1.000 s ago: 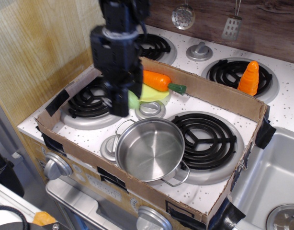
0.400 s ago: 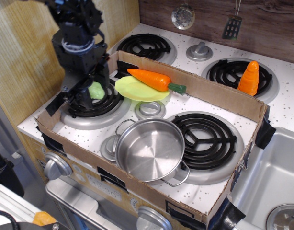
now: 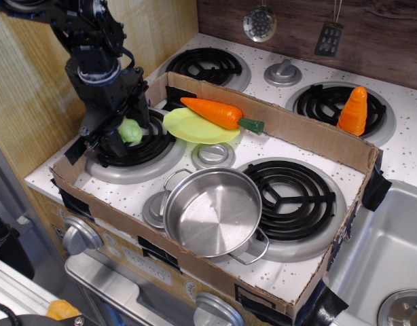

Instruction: Take broccoli out of pan

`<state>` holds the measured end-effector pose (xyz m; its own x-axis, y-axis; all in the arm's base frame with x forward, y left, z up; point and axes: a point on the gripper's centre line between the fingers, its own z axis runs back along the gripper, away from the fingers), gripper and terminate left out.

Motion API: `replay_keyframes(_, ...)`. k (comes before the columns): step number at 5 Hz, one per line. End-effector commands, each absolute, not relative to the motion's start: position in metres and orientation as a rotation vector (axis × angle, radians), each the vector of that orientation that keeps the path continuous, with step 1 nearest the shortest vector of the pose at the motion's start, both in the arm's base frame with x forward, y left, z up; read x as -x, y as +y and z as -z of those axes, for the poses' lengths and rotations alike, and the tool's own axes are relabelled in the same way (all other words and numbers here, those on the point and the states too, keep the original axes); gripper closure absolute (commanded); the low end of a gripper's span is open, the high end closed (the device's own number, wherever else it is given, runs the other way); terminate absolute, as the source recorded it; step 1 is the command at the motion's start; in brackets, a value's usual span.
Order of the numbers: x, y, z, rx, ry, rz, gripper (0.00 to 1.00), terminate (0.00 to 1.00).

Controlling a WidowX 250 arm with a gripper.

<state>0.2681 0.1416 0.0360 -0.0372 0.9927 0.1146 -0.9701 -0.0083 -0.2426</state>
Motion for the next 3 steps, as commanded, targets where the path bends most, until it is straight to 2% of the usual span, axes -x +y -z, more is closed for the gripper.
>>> replay_keyframes(1, -0.284, 0.138, -0.062, 0.110, -0.434, -1.532, 0.00, 0.00)
replay_keyframes(2, -0.293, 0.135, -0.095, 0.008, -0.443, -1.514, 0.00, 0.00)
replay_keyframes(3, -0.302, 0.130, -0.126, -0.054, -0.437, -1.517, 0.00, 0.00)
